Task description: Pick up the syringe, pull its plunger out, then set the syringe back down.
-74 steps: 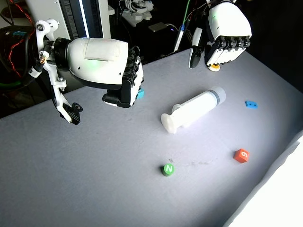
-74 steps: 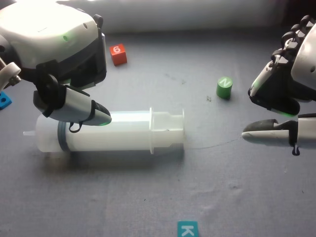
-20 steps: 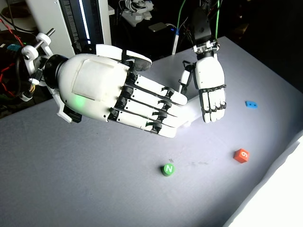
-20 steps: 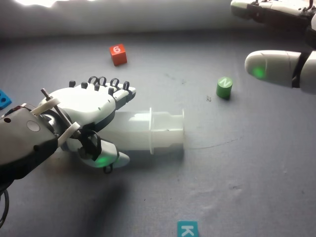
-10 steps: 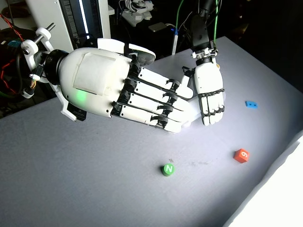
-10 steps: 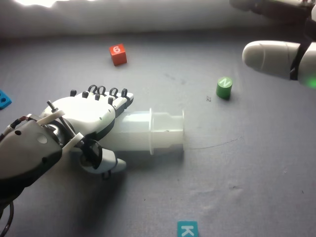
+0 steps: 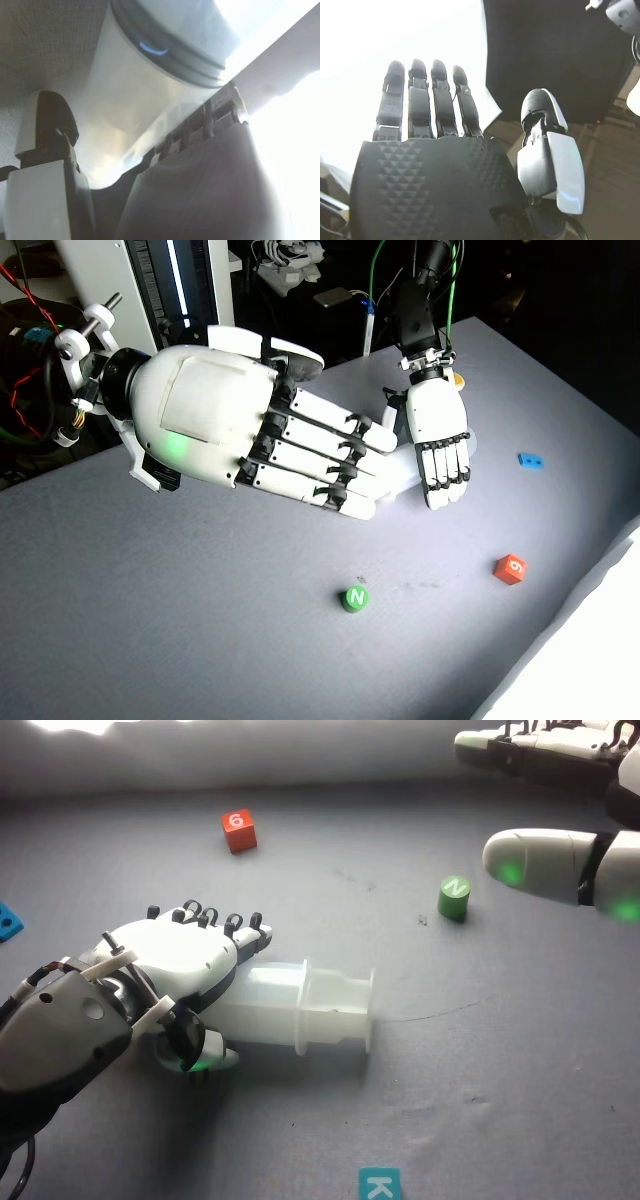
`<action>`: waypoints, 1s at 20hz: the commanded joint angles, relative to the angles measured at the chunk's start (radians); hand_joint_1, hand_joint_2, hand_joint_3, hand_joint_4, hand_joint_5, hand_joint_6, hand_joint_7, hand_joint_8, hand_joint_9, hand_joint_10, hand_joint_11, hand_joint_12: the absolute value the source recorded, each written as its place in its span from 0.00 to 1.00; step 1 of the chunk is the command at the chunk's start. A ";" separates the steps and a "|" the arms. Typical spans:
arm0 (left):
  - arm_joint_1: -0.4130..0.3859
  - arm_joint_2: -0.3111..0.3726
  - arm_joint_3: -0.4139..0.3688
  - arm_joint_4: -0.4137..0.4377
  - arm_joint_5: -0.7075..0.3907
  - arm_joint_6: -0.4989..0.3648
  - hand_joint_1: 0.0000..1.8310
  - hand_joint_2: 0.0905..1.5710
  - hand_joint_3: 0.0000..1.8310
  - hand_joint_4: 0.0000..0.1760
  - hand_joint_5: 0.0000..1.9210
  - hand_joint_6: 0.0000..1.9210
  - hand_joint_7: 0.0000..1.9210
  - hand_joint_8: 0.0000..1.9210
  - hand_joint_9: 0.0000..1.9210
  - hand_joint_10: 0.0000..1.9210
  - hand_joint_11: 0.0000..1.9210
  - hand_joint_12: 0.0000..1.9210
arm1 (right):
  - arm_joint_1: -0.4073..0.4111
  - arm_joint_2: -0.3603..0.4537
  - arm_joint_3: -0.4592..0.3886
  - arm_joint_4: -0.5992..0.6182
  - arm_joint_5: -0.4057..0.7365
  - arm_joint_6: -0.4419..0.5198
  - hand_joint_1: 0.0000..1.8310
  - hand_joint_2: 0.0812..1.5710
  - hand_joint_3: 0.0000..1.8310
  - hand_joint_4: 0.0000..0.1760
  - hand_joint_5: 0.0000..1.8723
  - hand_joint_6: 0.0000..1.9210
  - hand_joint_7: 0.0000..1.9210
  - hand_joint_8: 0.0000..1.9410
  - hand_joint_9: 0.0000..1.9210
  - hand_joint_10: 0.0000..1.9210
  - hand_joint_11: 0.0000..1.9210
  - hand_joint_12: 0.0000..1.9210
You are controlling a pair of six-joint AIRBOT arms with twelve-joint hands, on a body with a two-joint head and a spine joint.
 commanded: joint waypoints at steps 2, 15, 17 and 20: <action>-0.001 -0.009 0.002 0.036 -0.047 0.010 0.66 0.72 0.00 0.00 0.26 0.03 0.32 0.02 0.31 0.07 0.00 0.69 | 0.009 0.004 -0.005 0.002 0.131 -0.002 0.01 0.77 0.00 0.00 0.12 0.00 0.12 0.00 0.10 0.00 0.00 0.18; -0.030 -0.010 -0.004 0.027 -0.053 -0.041 0.74 0.68 0.00 0.00 0.53 0.38 0.52 0.58 0.45 0.63 0.23 0.73 | 0.015 -0.005 -0.007 0.093 0.098 0.017 0.02 0.76 0.00 0.00 0.12 0.00 0.12 0.00 0.10 0.00 0.00 0.19; -0.046 -0.004 -0.011 0.027 -0.043 -0.041 0.69 0.68 0.00 0.00 0.54 0.39 0.53 0.59 0.47 0.50 0.23 0.71 | 0.015 -0.011 -0.007 0.093 0.107 0.016 0.00 0.76 0.00 0.00 0.11 0.00 0.11 0.00 0.10 0.00 0.00 0.18; -0.084 0.027 -0.039 -0.004 -0.040 -0.041 0.69 0.67 0.00 0.00 0.57 0.32 0.55 0.56 0.50 0.47 0.26 0.70 | 0.006 -0.022 -0.007 0.093 0.108 0.016 0.01 0.77 0.00 0.00 0.12 0.00 0.11 0.00 0.10 0.00 0.00 0.16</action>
